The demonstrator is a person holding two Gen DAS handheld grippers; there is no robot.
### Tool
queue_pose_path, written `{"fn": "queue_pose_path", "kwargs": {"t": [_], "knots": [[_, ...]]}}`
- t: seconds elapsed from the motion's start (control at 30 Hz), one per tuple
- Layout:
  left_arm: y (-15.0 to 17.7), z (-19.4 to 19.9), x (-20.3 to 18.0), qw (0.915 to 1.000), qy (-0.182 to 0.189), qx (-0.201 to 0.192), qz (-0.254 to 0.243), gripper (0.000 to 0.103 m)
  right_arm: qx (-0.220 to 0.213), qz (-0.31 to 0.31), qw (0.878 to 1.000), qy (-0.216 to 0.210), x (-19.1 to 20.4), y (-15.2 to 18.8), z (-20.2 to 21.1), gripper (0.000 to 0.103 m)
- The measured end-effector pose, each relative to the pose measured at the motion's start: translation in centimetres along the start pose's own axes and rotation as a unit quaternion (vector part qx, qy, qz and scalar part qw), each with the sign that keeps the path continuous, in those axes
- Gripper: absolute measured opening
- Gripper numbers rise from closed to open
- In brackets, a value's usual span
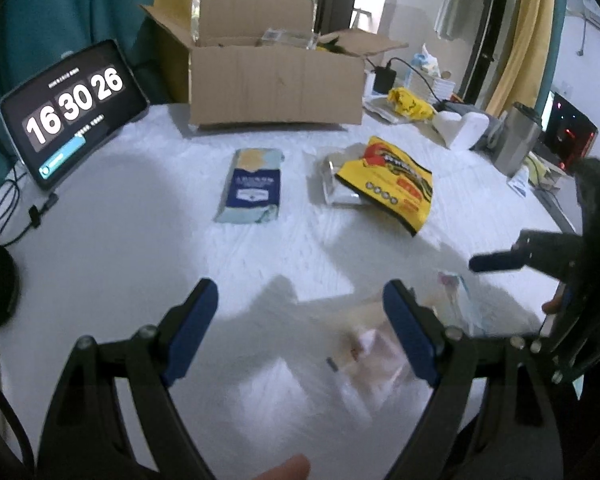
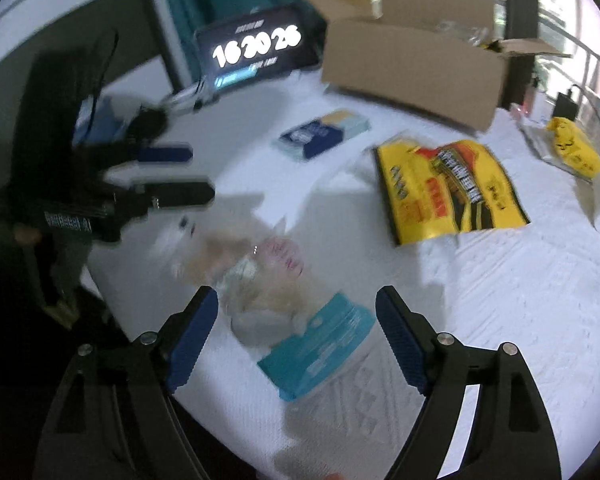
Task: Organize snacks
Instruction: 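Grasp the clear bread package with the left gripper while the right grasps the blue-white packet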
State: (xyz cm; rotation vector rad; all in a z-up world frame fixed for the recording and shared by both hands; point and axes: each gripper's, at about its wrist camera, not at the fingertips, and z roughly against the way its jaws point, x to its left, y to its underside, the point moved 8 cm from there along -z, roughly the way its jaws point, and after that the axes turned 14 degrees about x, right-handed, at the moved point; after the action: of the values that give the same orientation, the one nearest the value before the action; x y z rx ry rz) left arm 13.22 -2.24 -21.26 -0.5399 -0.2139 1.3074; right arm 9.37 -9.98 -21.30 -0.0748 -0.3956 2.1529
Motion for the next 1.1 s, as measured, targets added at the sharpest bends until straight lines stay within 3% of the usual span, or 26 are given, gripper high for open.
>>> {"fn": "queue_pose_path", "kwargs": {"t": [0.2,0.3,0.47,0.6,0.73,0.8,0.93,1.03,1.1], "knots": [[-0.8,-0.1,-1.0,0.9996,0.007,-0.009,-0.026,0.086,0.013,0.017,0.999,0.026,-0.1,0.2,-1.6,0.088],[-0.6,-0.7,-2.5,0.9975,0.049,0.005,-0.050,0.086,0.013,-0.005,0.998,0.054,-1.6,-0.4,-2.3,0.088],[0.4,-1.8,-5.1,0.9905,0.066,0.030,-0.117,0.086,0.009,-0.058,0.996,0.066,-4.8,-0.9,-2.5,0.088],[1.8,-3.5,-6.3,0.9836,0.056,0.062,-0.160,0.086,0.011,-0.073,0.995,0.061,-6.1,-0.9,-3.0,0.087],[3.3,-5.1,-6.5,0.9788,0.053,0.097,-0.173,0.086,0.002,-0.087,0.995,0.043,-6.7,-0.7,-2.6,0.085],[4.0,-5.6,-6.6,0.9765,0.057,0.110,-0.177,0.086,-0.005,-0.096,0.995,0.035,-7.0,-0.6,-2.2,0.079],[3.8,-5.9,-6.5,0.9803,0.061,0.103,-0.157,0.085,-0.013,-0.095,0.995,0.015,-6.8,-0.6,-1.4,0.073],[3.0,-5.7,-6.0,0.9835,0.073,0.094,-0.136,0.054,-0.014,-0.077,0.997,0.007,-6.0,-0.8,-1.0,0.072],[2.5,-5.6,-5.9,0.9848,0.070,0.089,-0.131,0.050,-0.020,-0.071,0.997,-0.001,-5.5,-1.1,-0.4,0.072]]}}
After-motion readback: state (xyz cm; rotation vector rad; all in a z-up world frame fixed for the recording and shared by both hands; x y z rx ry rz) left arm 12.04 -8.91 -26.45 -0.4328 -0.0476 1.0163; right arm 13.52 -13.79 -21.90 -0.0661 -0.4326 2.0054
